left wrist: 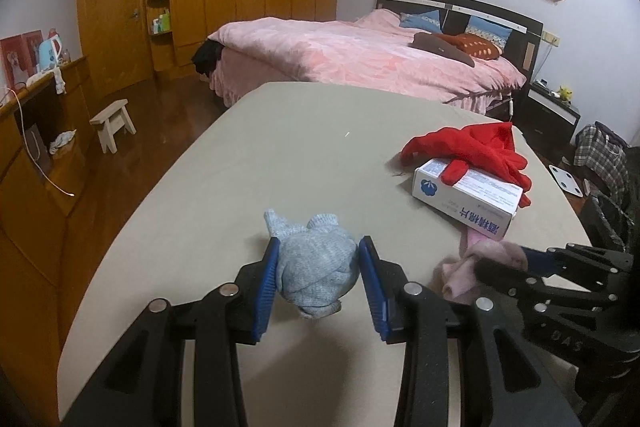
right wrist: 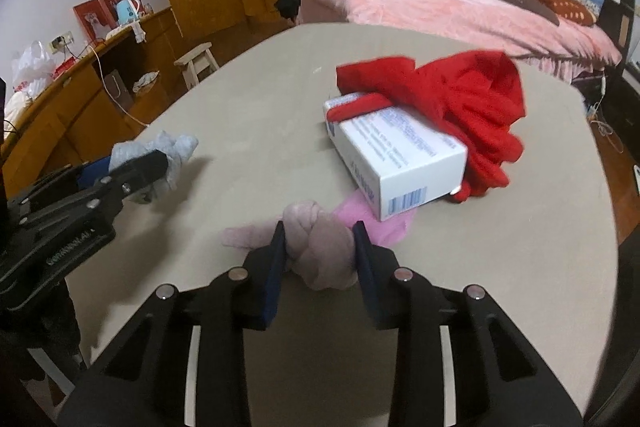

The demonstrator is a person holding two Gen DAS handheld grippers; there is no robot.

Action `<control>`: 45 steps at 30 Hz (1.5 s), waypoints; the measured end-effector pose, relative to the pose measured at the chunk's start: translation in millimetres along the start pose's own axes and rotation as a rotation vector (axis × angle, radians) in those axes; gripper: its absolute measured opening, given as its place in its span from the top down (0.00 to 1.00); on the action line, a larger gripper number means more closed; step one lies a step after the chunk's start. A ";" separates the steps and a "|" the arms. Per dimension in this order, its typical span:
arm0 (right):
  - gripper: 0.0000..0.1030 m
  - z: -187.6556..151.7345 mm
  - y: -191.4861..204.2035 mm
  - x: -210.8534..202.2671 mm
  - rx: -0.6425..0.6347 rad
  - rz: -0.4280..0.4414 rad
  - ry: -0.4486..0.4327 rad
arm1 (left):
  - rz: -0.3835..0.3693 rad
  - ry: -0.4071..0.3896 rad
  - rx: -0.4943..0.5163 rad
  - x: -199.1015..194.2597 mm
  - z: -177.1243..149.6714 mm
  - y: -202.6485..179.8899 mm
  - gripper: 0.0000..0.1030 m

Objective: Collect trash
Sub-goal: 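Grasp the pink cloth with the right gripper while the left holds the grey cloth, then carry the grey and pink cloths over the bin and open both grippers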

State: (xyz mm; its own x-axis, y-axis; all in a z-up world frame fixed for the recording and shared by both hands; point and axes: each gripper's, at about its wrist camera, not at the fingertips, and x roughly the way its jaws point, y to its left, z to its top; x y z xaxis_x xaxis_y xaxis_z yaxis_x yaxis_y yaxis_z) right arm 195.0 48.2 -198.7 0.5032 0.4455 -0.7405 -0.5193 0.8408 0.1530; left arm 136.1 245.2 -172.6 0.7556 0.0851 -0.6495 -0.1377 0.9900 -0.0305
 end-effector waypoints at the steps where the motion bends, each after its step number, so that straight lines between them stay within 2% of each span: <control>1: 0.70 1.3 -0.6 -4.8 0.007 0.007 -0.010 | -0.002 -0.002 0.001 -1.3 0.2 -0.4 0.62; 11: 0.70 18.4 -16.5 -58.9 0.032 0.005 -0.121 | -0.041 -0.053 0.031 -21.0 21.5 -30.4 0.62; 21: 0.70 23.6 -55.6 -120.3 0.074 -0.058 -0.227 | -0.122 -0.101 0.080 -40.9 44.1 -89.4 0.62; 33: 0.70 2.2 -128.3 -186.5 0.166 -0.204 -0.315 | -0.276 -0.136 0.169 -52.3 60.9 -181.3 0.62; 45: 0.69 -41.4 -197.5 -237.3 0.274 -0.382 -0.340 | -0.440 -0.137 0.259 -53.9 59.0 -272.3 0.62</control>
State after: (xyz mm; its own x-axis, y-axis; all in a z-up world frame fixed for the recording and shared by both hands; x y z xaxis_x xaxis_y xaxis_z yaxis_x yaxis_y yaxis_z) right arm 149.6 -236.3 -80.3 0.8367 0.1307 -0.5319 -0.0826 0.9901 0.1134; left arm 170.6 -22.2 -84.4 0.7853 -0.3484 -0.5117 0.3615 0.9291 -0.0780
